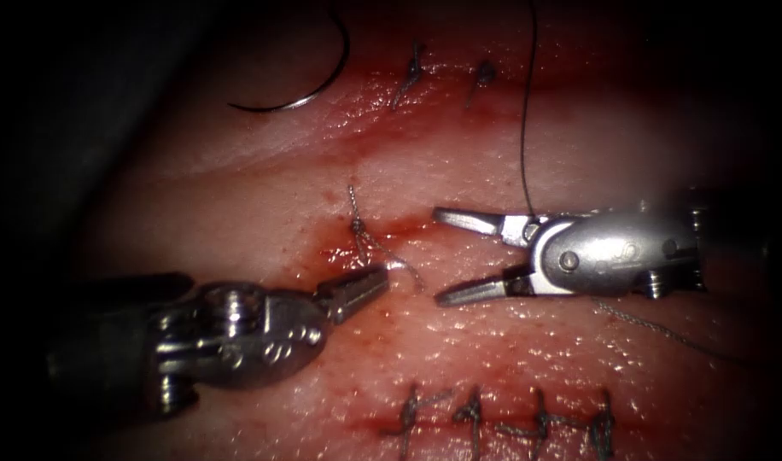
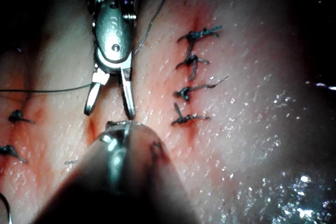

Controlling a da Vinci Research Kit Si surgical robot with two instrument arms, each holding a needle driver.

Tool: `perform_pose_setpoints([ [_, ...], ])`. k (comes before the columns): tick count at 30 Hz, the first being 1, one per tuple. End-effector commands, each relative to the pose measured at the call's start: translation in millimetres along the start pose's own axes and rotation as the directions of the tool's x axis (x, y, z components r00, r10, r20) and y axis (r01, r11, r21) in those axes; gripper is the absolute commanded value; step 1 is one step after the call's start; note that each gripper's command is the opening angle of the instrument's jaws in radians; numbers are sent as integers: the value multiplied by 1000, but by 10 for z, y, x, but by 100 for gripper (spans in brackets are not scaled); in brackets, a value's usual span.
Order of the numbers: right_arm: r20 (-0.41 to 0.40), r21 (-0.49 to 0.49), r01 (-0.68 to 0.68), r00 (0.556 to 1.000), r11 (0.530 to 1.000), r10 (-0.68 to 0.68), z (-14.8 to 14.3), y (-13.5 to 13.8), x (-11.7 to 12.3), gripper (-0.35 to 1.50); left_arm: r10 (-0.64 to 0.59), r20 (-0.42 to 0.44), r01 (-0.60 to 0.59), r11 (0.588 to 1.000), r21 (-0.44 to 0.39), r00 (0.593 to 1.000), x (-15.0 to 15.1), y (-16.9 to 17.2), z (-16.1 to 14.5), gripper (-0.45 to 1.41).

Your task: Wound Closure

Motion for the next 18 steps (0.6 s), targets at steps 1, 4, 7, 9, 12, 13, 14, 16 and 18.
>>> perform_pose_setpoints([
  [1, -7, 1, 7, 1000, 1000, -7, 14, -3, -4, 57, 1, 0, -1, 1000, -1, 1000, 2, 3, 7, -45],
  [4, -34, -3, 33, 999, 999, -33, 28, -6, -5, 57, 1, 1, -1, 1000, -1, 1000, 2, 4, 7, -45],
  [7, -46, 1, 58, 997, 998, -58, 43, -9, -7, 57, 3, -1, -3, 1000, -1, 1000, -1, 5, 6, -45],
  [9, -57, 7, 72, 996, 997, -72, 55, -13, -9, 73, 5, -3, -5, 1000, -3, 1000, -4, 5, 5, -45],
  [12, -59, 13, 77, 995, 997, -76, 56, -12, -11, 76, 6, -5, -6, 1000, -3, 1000, -6, 5, 6, -45],
  [13, -57, 11, 78, 995, 997, -77, 54, -12, -11, 83, 6, -2, -6, 1000, -3, 1000, -8, 4, 6, -45],
  [14, -56, 11, 79, 995, 997, -78, 49, -12, -11, 84, 6, 0, -6, 1000, -2, 1000, -9, 4, 7, -45],
  [16, -47, 7, 77, 996, 997, -77, 40, -11, -11, 84, 6, 3, -6, 1000, -1, 1000, -11, 3, 10, -45],
  [18, -50, 13, 75, 996, 997, -74, 29, -9, -10, 86, 1, 5, -1, 1000, 3, 1000, -13, 4, 15, -18],
])
